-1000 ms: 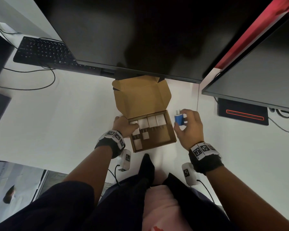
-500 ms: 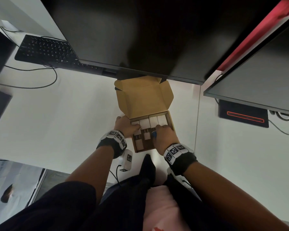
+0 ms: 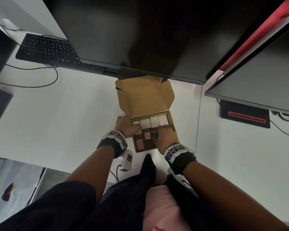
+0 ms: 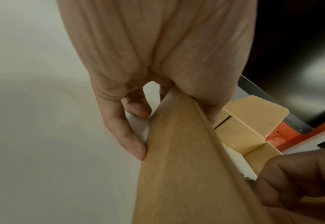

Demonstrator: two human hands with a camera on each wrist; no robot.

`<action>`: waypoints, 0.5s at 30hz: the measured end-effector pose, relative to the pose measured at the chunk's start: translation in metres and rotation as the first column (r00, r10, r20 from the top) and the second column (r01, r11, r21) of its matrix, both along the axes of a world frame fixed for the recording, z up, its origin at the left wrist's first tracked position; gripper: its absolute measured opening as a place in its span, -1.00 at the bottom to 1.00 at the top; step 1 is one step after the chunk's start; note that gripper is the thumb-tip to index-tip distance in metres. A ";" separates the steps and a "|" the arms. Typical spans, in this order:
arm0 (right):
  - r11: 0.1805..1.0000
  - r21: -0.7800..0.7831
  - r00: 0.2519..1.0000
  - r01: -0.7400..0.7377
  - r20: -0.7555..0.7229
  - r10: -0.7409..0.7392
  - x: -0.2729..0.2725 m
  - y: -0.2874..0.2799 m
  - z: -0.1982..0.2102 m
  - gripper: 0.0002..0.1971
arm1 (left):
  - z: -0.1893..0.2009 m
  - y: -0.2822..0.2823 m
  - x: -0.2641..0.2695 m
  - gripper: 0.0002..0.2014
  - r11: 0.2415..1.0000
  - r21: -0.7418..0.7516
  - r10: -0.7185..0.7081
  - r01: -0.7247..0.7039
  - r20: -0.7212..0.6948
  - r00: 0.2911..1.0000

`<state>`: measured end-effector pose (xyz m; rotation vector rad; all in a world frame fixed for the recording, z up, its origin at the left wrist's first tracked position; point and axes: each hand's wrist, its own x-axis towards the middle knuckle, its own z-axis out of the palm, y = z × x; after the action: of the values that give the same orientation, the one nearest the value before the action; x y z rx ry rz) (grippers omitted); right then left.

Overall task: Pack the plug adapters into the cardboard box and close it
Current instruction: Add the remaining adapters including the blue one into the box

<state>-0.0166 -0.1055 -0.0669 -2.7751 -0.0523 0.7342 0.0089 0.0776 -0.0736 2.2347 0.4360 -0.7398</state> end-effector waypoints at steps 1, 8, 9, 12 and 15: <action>1.000 0.012 1.000 -0.005 0.008 0.005 0.000 -0.001 0.001 -0.70 | 0.000 0.000 0.000 -0.85 1.000 -0.001 0.001 -0.001 0.001 1.000; 0.986 0.164 0.987 0.026 0.153 -0.052 0.000 -0.015 0.018 -0.74 | 0.017 0.004 0.000 -0.75 0.961 -0.186 0.192 -0.206 -0.088 0.977; 0.982 0.188 0.973 0.035 0.216 -0.076 0.003 -0.019 0.021 -0.76 | 0.022 0.006 0.000 -0.67 0.933 -0.236 0.250 -0.270 -0.109 0.962; 0.935 0.327 0.903 0.134 0.348 -0.251 0.021 -0.033 0.029 -0.78 | 0.035 0.012 0.003 -0.36 0.855 -0.317 0.399 -0.411 -0.104 0.911; 0.863 0.443 0.867 0.244 0.299 -0.398 0.047 -0.043 0.038 -0.69 | 0.039 0.015 0.008 -0.20 0.854 -0.320 0.411 -0.410 -0.066 0.909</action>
<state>0.0309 -0.1482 -0.0294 -2.4016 0.1776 0.0707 0.0165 0.0927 -0.0351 1.7484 0.7083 -0.5317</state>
